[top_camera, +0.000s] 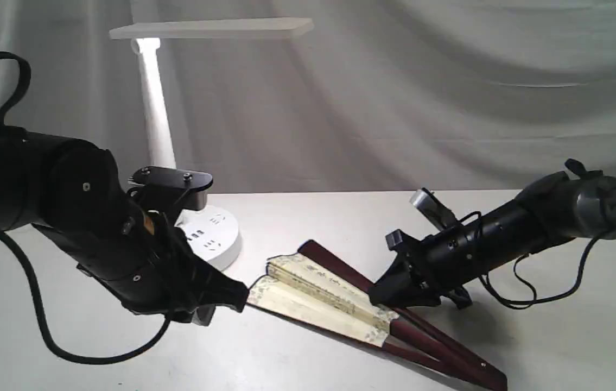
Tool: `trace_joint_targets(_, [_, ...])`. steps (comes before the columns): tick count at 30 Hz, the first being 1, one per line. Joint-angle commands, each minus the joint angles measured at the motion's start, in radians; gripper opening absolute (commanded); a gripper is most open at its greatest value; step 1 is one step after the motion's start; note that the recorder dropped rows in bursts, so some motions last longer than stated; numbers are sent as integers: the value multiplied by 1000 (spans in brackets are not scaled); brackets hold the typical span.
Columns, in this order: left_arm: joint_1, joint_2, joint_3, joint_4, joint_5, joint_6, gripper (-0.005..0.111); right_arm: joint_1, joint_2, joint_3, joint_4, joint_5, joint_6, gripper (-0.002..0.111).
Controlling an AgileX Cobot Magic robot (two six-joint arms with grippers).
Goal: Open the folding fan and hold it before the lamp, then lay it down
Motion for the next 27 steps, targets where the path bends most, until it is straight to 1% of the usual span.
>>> trace_joint_targets(1, [-5,-1,-7,-8,1,-8,30,4,14,0,-1,2,-3,1])
trace_joint_targets(9, [-5,-1,-7,-8,5,-8,30,0,14,0,100,94,-67,0])
trace_joint_targets(16, [-5,-1,-7,-8,13,-6,30,0,14,0,182,94,-90,0])
trace_joint_targets(21, [-5,-3,-7,8,11,3,30,0,-12,0,177,94,-90,0])
trace_joint_targets(24, [-5,-7,-7,17,9,48,30,0,-41,0,179,94,-90,0])
trace_joint_targets(27, [-5,-16,-5,17,-3,51,30,0,-67,0,179,94,-77,0])
